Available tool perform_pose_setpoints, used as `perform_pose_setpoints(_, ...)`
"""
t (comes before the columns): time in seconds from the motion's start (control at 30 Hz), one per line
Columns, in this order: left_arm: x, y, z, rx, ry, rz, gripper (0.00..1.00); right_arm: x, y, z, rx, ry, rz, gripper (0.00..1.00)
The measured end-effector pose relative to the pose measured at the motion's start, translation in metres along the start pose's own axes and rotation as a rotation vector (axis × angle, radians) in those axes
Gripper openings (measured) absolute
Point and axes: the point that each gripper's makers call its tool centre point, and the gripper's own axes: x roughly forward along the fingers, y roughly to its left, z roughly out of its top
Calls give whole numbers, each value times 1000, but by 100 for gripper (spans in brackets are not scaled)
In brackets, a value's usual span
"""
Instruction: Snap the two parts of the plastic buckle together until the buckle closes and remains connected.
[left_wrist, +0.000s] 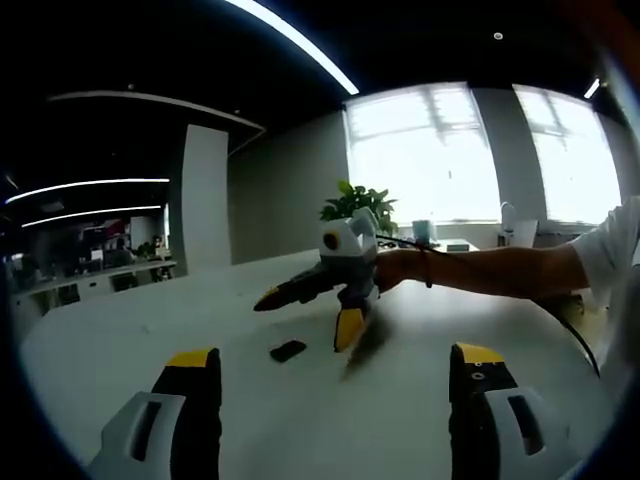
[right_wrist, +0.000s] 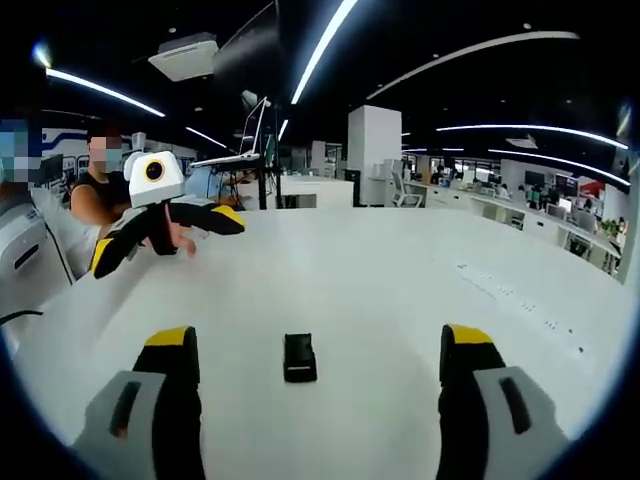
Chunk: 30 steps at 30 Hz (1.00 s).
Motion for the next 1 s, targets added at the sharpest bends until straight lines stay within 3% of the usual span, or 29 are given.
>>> perform_pose_setpoints(1.0, -5, 12, 6, -10, -26, 64, 99, -8, 8, 2, -15, -18, -81, 100)
